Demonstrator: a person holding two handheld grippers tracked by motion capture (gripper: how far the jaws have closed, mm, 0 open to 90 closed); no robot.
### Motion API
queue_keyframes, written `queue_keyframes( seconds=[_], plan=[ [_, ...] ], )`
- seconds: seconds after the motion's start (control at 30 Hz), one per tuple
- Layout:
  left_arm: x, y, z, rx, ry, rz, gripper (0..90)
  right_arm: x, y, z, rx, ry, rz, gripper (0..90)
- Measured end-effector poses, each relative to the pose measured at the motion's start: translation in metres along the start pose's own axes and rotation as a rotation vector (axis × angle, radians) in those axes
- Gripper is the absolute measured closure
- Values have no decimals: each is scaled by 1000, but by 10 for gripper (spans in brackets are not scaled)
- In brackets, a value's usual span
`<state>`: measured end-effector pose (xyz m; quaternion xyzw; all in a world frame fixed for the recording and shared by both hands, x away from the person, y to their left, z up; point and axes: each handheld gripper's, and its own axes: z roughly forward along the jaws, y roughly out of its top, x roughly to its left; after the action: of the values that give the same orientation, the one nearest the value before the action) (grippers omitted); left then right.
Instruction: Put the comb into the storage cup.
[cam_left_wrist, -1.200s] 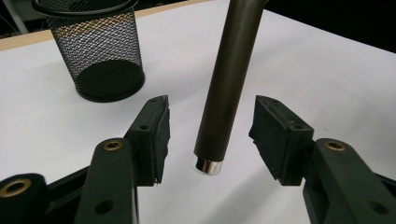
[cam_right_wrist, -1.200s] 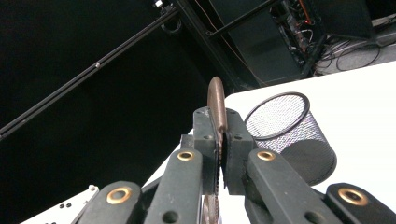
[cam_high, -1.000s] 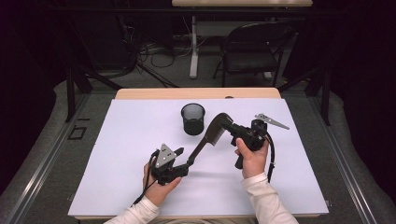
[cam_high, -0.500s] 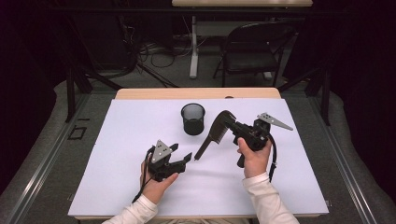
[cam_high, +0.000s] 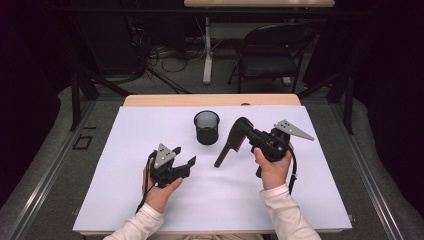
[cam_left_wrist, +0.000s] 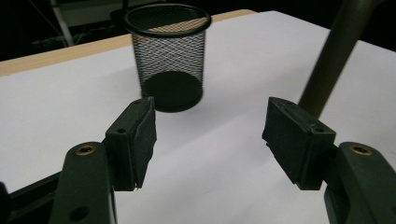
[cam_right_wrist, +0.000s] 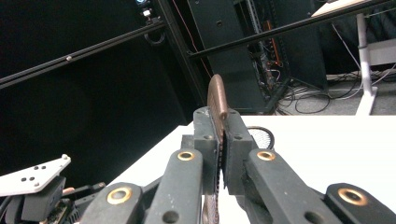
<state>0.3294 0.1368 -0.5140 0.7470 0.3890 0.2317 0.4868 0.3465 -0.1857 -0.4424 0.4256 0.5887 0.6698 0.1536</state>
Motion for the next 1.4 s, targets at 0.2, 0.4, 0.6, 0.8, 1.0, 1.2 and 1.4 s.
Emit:
queue_keyframes(
  seconds=[0.2,0.4,0.6,0.8,1.0,1.2,1.4],
  plan=[
    [9,4,-6,-5,16,-26,344,-1,2,-2,-7,-18,-7,870],
    [23,5,-9,15,31,-73,300,0,4,-4,-12,-30,-30,870],
    [38,8,-15,8,34,-120,238,0,5,-6,-22,-43,-45,870],
    [49,9,-20,1,56,-151,193,-2,6,-8,-39,-56,-46,870],
    [55,9,-21,13,61,-156,159,-5,8,-12,-65,-76,-49,870],
    [58,8,-22,16,58,-142,157,-6,9,-15,-70,-88,-51,870],
    [63,7,-25,9,70,-150,157,-5,10,-16,-76,-93,-65,870]
  ],
)
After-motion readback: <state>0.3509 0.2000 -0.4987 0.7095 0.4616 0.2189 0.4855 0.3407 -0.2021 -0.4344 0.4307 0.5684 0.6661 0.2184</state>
